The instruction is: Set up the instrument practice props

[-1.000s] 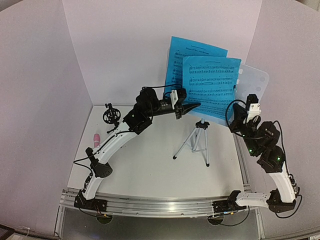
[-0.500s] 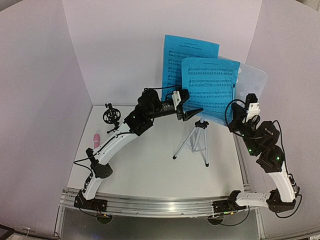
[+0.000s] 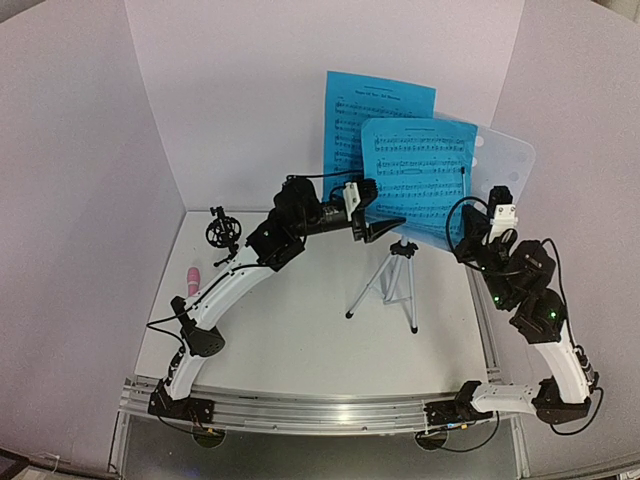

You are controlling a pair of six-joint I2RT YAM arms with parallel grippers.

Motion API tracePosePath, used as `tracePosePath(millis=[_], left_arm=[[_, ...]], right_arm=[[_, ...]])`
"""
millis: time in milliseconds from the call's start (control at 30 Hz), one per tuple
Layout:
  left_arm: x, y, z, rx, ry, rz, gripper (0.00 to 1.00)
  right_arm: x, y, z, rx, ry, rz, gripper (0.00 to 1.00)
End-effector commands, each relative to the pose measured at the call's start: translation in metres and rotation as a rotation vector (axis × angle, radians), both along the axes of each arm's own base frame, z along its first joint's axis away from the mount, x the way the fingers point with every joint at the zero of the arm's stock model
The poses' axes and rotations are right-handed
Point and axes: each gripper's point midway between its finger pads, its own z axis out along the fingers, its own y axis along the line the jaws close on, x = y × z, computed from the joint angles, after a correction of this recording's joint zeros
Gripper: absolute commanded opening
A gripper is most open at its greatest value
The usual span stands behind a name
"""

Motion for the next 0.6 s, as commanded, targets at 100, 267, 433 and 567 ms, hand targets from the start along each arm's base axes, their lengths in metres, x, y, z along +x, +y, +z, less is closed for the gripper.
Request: tracePosePath(millis=[100, 267, 433, 567], left_arm=[[-0.031, 0.04, 0.066, -0.129, -0.086, -0.045, 0.78], [-0.032, 0.044, 0.073, -0.147, -0.106, -0.025, 0.83], [-0.034, 0.048, 0.077, -0.147, -0.111, -0.024, 0.91], [-0.039, 0.055, 0.083, -0.144, -0.108, -0.026, 0.99]], right_arm=[[-0.001, -0.02, 0.009, 0.064, -0.018, -0.101, 0.0], [0.001, -0.022, 0.007, 0.063, -0.011, -0.128, 0.0], [0.004, -0.022, 0.005, 0.06, -0.006, -0.144, 0.0], [0.003, -0.027, 0.005, 0.071, -0.005, -0.164, 0.0]])
